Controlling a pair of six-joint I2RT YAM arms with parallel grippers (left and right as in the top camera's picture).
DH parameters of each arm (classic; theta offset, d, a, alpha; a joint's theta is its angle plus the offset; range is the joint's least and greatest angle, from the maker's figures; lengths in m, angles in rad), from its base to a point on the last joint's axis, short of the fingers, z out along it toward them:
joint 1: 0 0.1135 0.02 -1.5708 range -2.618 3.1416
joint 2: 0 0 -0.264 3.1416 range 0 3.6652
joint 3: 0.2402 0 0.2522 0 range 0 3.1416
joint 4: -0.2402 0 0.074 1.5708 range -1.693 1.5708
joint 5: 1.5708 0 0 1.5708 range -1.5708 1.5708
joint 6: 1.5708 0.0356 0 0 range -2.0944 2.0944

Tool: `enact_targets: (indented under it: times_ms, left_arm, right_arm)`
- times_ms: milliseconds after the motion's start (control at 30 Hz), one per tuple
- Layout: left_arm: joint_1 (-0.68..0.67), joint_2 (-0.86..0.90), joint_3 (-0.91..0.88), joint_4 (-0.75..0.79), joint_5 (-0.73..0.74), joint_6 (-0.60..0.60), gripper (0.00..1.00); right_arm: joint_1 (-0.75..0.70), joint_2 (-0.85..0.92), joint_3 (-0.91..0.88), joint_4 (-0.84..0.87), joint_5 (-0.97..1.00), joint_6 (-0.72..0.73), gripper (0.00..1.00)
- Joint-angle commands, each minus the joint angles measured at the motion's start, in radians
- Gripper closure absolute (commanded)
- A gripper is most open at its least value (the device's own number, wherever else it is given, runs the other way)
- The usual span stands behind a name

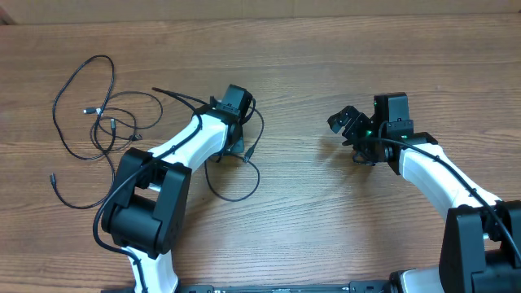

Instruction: Untangle cables

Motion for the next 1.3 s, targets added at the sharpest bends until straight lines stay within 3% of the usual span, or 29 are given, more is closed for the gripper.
enact_targets:
  times_ms: [0,100,133,200,333,500,700,933,1067,1267]
  left_arm:
    - [0.010,0.052,-0.043,-0.076,0.090,0.031,0.88]
    - [0.011,0.052,0.024,-0.228,0.084,0.092,0.89]
    - [0.011,0.052,0.066,-0.286,0.084,0.104,0.95]
    - [0.011,0.052,0.135,-0.366,0.085,0.101,0.96]
    - [0.012,0.052,0.261,-0.441,0.089,0.098,0.96]
    - [0.045,0.052,0.328,-0.443,0.089,0.097,0.62]
    - [0.125,0.052,0.310,-0.439,0.087,0.099,0.51]
    - [0.216,0.053,0.213,-0.341,0.109,0.159,0.66]
    - [0.235,0.053,0.103,-0.189,0.277,0.267,0.67]
    - [0.234,0.053,0.042,-0.113,0.291,0.254,0.70]
  right_arm:
    - [-0.002,0.006,-0.004,0.007,-0.005,0.003,0.00]
    - [-0.002,0.006,-0.004,0.007,-0.005,0.003,0.00]
    - [-0.002,0.006,-0.004,0.007,-0.005,0.003,0.00]
    - [-0.002,0.006,-0.004,0.007,-0.005,0.003,0.00]
    - [-0.002,0.006,-0.004,0.007,-0.005,0.003,0.00]
    - [-0.002,0.006,-0.004,0.007,-0.005,0.003,0.00]
    - [-0.002,0.006,-0.004,0.007,-0.005,0.003,0.00]
    - [-0.002,0.006,-0.004,0.007,-0.005,0.003,0.00]
    - [-0.002,0.006,-0.004,0.007,-0.005,0.003,0.00]
    - [-0.002,0.006,-0.004,0.007,-0.005,0.003,0.00]
